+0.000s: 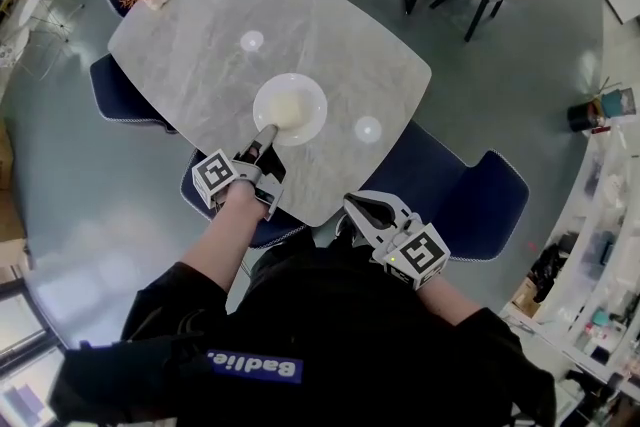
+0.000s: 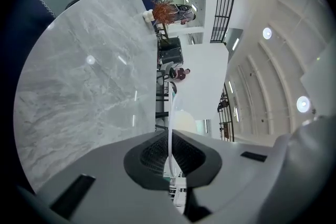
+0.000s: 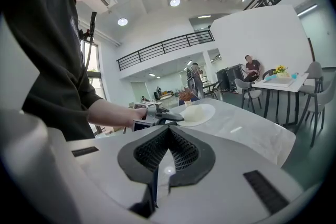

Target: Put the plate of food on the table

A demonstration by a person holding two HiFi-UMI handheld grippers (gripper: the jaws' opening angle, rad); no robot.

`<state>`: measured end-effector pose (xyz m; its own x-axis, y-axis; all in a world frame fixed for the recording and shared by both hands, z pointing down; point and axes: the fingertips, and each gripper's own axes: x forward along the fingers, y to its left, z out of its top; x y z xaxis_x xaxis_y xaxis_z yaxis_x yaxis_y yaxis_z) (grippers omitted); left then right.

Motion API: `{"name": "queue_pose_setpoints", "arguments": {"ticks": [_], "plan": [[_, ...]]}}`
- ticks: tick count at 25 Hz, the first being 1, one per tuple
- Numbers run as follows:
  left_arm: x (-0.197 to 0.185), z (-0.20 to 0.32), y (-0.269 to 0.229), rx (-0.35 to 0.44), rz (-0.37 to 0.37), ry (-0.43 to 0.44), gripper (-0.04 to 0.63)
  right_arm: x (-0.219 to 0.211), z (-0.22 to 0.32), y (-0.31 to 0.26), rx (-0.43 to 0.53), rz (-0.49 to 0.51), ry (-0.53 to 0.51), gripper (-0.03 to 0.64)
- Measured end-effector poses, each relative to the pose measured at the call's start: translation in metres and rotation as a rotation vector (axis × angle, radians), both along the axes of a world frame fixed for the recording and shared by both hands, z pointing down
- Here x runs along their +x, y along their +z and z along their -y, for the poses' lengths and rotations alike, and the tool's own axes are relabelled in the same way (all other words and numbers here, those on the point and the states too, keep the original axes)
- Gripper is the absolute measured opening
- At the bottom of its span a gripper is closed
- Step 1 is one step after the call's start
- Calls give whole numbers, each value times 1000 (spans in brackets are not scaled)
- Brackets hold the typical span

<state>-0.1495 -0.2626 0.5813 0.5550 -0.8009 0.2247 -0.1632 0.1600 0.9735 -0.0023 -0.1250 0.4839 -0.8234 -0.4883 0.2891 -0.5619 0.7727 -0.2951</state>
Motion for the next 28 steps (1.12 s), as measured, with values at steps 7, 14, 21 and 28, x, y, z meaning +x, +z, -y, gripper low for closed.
{"name": "queue_pose_setpoints", "arguments": {"ticks": [7,14,21,28], "plan": [[-7,25,50,-31,36,29,12,-6,11,7,-11,-19,35,9],[-23,39,109,-108,68,13,12,-4,12,28,-71,-71,69,9],[-17,60,136,-126,79,16,12,2,16,39,-111,-100,89,9],[-12,81,163,-139,123,32,14,1,12,40,-106,-120,74,9]]}}
